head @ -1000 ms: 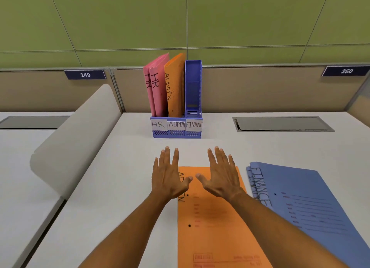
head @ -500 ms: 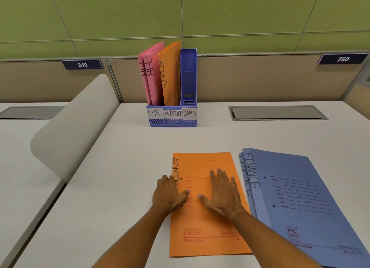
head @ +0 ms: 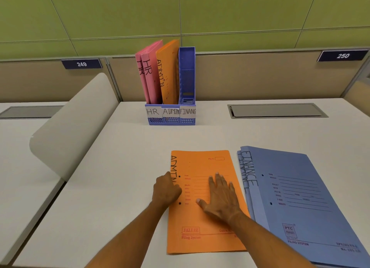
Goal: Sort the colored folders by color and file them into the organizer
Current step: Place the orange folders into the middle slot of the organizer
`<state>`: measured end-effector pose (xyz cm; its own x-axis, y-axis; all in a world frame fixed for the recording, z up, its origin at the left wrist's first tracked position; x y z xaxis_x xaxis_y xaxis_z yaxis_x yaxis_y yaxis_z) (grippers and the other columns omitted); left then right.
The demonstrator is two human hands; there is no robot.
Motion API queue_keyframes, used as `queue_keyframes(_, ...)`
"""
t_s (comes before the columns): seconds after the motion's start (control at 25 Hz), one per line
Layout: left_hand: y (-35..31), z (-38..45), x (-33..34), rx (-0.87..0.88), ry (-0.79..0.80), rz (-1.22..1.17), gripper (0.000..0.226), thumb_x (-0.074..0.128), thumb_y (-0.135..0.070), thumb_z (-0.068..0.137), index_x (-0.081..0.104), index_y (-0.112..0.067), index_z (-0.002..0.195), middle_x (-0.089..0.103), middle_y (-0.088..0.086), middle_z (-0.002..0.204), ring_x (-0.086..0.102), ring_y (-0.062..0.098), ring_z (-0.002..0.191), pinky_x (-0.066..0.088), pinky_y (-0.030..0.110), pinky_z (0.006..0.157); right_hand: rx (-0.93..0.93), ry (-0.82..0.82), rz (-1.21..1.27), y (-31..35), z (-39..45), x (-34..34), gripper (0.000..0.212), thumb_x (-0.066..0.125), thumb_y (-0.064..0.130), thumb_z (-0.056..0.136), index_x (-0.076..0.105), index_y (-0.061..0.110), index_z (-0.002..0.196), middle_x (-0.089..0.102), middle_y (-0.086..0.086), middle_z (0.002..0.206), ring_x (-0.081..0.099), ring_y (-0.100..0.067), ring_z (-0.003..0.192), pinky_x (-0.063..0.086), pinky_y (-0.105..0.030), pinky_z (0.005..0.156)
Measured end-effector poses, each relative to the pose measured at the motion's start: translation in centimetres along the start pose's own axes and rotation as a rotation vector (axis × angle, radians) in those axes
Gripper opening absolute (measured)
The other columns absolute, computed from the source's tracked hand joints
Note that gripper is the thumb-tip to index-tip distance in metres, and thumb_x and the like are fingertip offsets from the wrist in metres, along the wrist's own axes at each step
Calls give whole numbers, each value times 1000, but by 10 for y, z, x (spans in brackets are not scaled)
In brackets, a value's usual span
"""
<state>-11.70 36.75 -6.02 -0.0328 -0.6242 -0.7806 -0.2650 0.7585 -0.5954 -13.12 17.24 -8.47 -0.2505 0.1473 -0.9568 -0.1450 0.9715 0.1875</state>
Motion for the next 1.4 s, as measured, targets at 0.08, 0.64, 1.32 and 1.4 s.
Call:
queue_keyframes(0.08,7,0,-5,-109,2,-130,14,59,-12,76,47,-20,77,58,-1,81,56,13,71,51,30,67,0,5,-2,0,0,-1,103,36,76,80,2,12,153,-2,-16,161,-2,-29,149,4,-51,120)
queue_keyframes(0.64,-20,22,-69,-118,-103,-416,17,57,1,78,64,-13,82,68,3,86,66,21,81,59,40,75,-66,-296,76,20,45,-104,92,38,74,74,22,21,148,15,-14,159,13,-31,146,19,-49,116)
queue_keyframes(1.32,-83,83,-223,243,-473,-467,12,56,-4,91,58,-16,92,63,-4,88,60,10,80,43,15,58,-233,-935,101,78,123,-355,55,66,30,81,49,18,132,57,-6,117,51,-27,111,37,-43,93)
queue_keyframes(1.4,-85,89,-235,270,-514,-470,12,57,-3,91,59,-15,91,63,-5,88,60,9,80,42,13,59,-265,-964,138,89,128,-371,43,65,26,81,56,21,122,58,-4,112,51,-26,108,36,-42,90)
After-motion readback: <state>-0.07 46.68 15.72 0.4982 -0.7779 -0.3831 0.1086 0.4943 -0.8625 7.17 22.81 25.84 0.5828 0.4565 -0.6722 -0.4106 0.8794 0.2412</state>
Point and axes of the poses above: each hand's wrist, its own z-axis towards the middle knuckle, its own x-axis out of the palm, y = z × x, the point moved 8 cm from there along z, towards the middle knuckle
